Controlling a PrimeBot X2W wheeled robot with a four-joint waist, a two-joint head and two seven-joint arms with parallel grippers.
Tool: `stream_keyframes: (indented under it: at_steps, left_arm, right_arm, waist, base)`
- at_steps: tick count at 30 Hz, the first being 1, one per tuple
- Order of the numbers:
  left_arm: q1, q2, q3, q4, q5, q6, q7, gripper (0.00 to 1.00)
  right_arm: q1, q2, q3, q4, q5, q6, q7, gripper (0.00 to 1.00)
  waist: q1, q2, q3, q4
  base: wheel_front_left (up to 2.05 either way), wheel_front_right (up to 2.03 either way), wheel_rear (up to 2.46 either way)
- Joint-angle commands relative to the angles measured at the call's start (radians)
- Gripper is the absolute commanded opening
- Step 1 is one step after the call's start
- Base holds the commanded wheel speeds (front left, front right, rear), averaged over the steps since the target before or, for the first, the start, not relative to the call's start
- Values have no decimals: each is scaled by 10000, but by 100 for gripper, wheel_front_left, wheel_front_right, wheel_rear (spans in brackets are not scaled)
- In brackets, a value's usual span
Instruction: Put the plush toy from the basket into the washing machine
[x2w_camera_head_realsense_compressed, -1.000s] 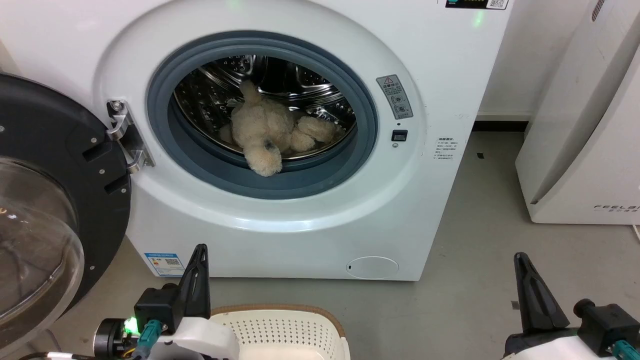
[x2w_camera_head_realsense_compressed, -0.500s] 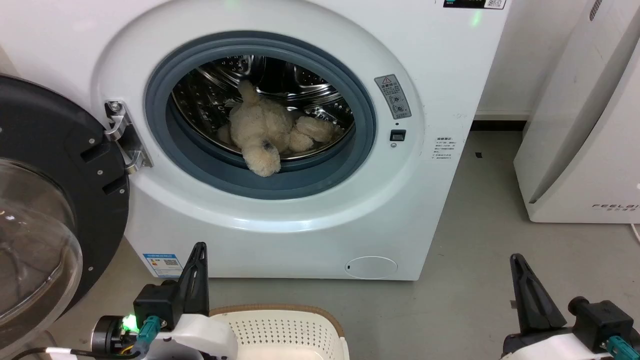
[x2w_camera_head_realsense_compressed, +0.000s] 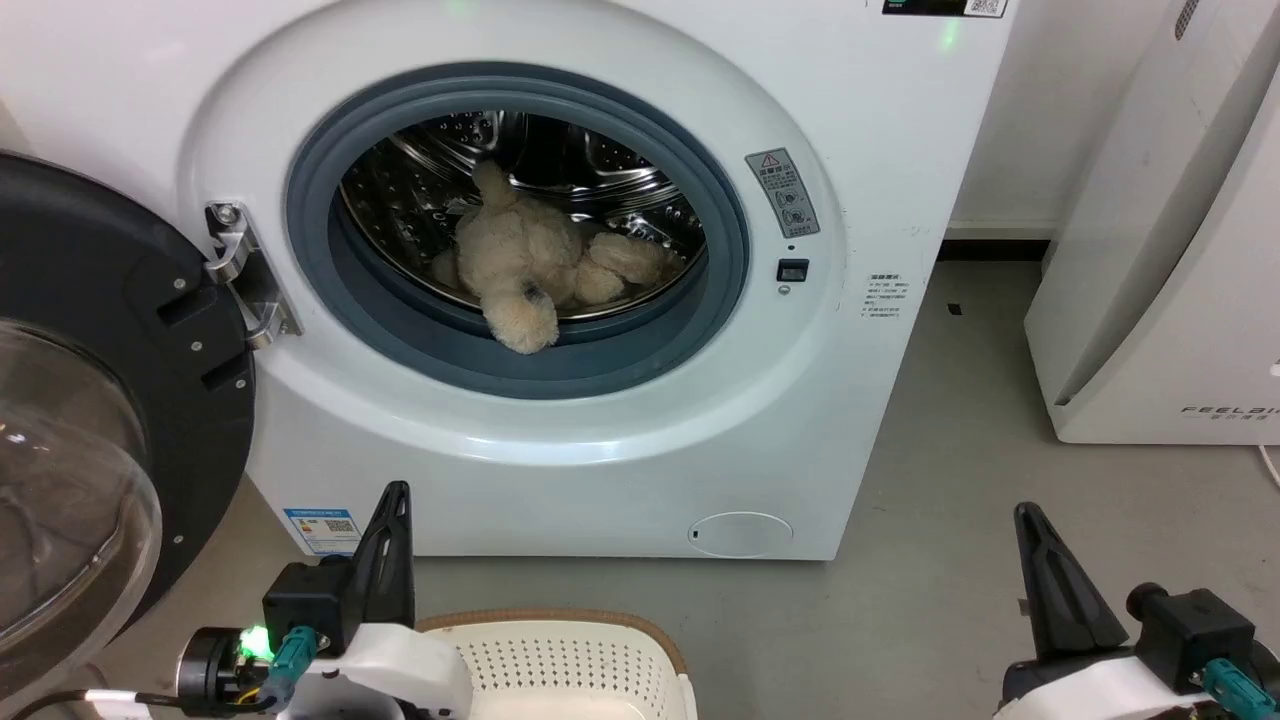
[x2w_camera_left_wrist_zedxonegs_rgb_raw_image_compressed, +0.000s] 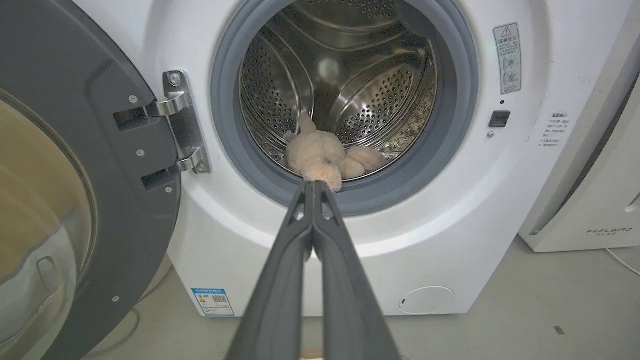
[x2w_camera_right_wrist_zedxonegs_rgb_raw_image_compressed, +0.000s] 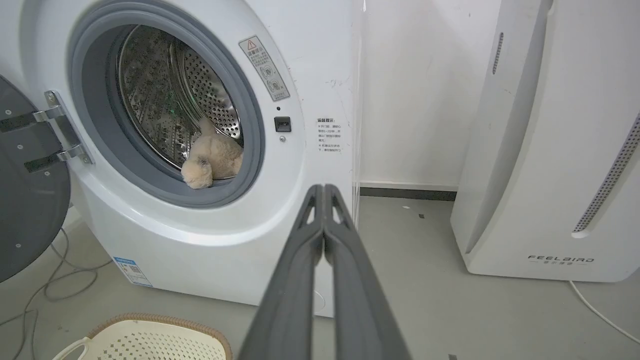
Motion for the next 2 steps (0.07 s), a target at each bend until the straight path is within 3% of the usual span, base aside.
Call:
stream_keyframes:
  at_steps: [1, 2]
  left_arm:
    - [153, 6, 26, -82, 94, -16, 47, 0]
    - [156, 6, 29, -96, 100, -18, 68, 0]
  right_arm:
    - [-168, -1, 23, -38, -105, -3, 51, 0]
    - [-174, -1, 25, -38, -120, -4, 71, 0]
  waist:
    - [-1, 0, 0, -3]
    - [-1, 0, 0, -6]
  base:
    - [0, 0, 0]
    - [0, 0, 0]
